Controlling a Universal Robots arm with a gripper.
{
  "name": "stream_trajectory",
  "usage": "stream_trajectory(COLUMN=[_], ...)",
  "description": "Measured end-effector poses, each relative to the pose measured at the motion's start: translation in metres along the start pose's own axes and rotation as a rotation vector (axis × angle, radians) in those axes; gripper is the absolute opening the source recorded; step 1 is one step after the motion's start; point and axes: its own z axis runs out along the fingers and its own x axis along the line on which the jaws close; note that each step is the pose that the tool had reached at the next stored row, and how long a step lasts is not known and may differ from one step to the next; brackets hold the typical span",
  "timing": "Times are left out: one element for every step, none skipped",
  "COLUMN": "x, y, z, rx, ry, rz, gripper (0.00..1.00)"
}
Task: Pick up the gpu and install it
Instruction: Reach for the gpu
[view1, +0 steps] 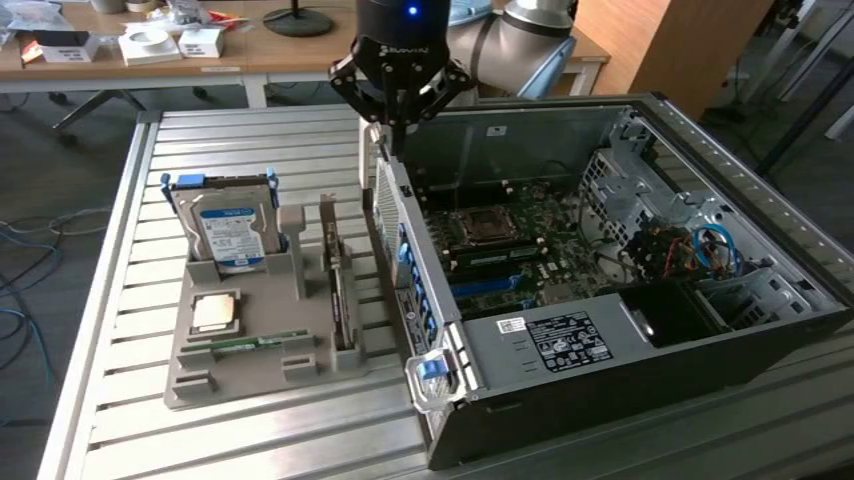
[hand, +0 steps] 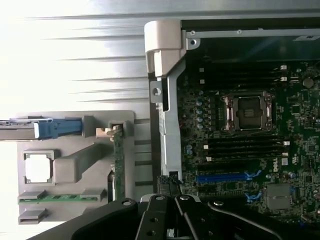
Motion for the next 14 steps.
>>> stream_trajectory(x=[0.002,0.004,0.007,0.009,0.011,0.013,0.015,0.017,0.02,0.022,0.024,0.026,0.029,0.031], y=[-0.0002,-0.0003,-0.0005,-0.0007,-0.0008,-0.001,-0.0012,-0.0014,-0.0015,-0.0017,-0.0019,-0.002,-0.0022,-0.0024], z=[0.0,0.0001,0.0002,0.0003,0.0004,0.0005,0.0006,0.0008,0.0009,0.0011,0.0012,0.0013,0.0015,0.0017], rx=[0.0001,0.0001,0.0001,0.0,0.0,0.0001,0.0001,0.0001,0.0001,0.0,0.0,0.0001,0.0001,0.0001], ry=[0.0001,0.0001,0.0001,0.0,0.0,0.0,0.0001,0.0,0.0001,0.0,0.0,0.0,0.0001,0.0001], rz=[0.0,0.0,0.0,0.0,0.0,0.0,0.0,0.0,0.0,0.0,0.0,0.0,0.0,0.0], gripper=[0.11,0.11,0.11,0.11,0.11,0.11,0.11,0.11,0.11,0.11,0.11,0.11,0.11,0.11])
